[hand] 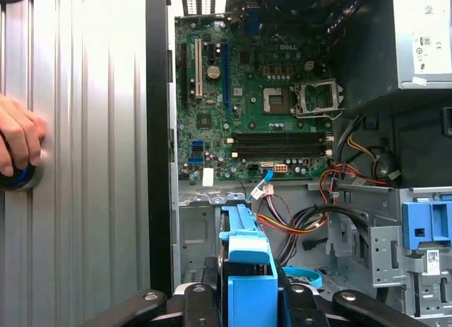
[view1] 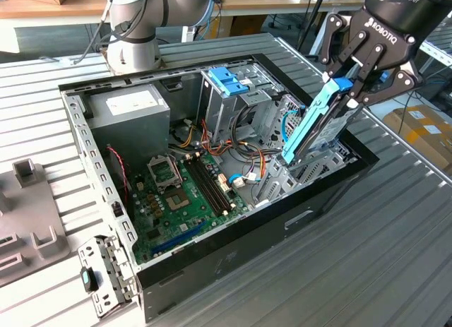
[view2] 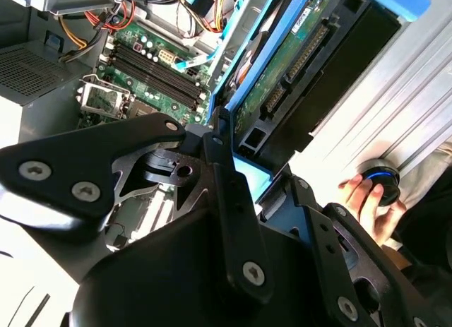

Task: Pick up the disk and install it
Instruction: 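Insert the disk into the insertion slot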

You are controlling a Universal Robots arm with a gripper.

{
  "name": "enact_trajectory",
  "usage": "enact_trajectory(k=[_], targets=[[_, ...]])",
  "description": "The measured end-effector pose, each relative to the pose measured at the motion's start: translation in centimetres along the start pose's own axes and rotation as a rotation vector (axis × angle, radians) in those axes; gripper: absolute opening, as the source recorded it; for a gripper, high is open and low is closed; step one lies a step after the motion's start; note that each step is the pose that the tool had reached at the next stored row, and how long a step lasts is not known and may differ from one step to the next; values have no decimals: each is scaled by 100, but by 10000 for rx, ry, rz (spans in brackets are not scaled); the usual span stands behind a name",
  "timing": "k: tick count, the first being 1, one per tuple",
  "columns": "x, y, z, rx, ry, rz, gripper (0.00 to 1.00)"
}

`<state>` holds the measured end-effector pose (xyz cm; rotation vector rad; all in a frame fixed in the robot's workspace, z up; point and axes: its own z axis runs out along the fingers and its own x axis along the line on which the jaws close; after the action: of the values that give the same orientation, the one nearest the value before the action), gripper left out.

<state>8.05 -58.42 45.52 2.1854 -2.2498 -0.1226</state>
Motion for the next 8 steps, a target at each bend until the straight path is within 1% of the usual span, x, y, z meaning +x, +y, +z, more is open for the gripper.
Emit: enact_trajectory(k=[8], targets=[[2, -2, 32, 0, -1, 0, 37]])
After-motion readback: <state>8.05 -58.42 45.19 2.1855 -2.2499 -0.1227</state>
